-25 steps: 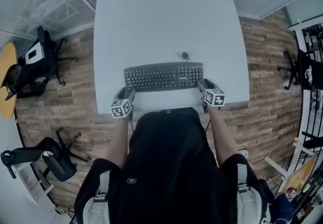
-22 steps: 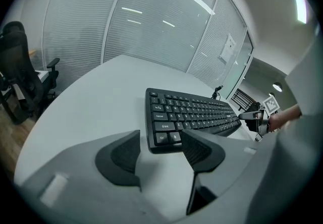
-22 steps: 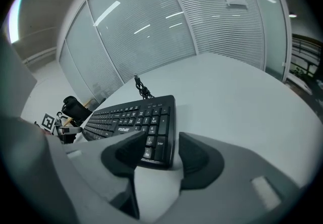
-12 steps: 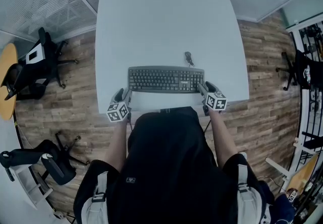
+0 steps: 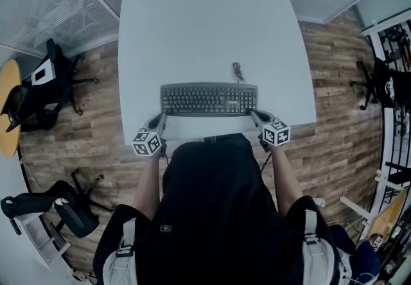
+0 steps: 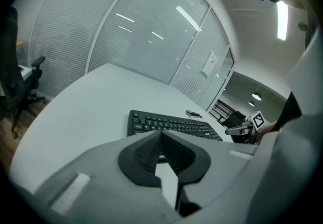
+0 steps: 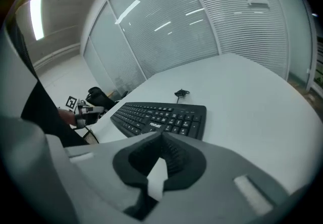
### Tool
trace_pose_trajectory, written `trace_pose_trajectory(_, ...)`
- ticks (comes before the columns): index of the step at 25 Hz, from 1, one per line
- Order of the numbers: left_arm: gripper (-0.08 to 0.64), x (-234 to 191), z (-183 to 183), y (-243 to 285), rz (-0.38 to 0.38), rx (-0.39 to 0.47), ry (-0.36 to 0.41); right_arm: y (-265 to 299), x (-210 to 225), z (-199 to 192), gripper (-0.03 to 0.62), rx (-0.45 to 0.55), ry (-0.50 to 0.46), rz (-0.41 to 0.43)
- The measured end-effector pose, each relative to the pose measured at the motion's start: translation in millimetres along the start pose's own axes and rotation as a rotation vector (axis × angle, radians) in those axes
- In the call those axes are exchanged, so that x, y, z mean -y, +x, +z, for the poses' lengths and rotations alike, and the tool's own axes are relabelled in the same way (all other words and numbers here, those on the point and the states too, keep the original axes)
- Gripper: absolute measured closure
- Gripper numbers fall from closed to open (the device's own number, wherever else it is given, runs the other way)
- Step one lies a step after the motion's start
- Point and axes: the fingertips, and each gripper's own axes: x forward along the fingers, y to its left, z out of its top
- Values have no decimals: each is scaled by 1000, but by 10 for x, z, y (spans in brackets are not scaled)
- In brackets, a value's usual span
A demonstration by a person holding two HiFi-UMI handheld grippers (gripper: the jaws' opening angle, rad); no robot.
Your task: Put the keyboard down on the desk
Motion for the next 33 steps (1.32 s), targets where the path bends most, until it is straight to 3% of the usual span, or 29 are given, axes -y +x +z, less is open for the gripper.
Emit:
trace_pose_trajectory(10, 549, 182, 22, 114, -97, -49, 51, 52, -216, -44, 591, -8, -38, 49)
trace_pose_trajectory(33, 549, 158, 24, 191, -117, -79, 59, 89, -215, -37, 589, -28, -32, 26)
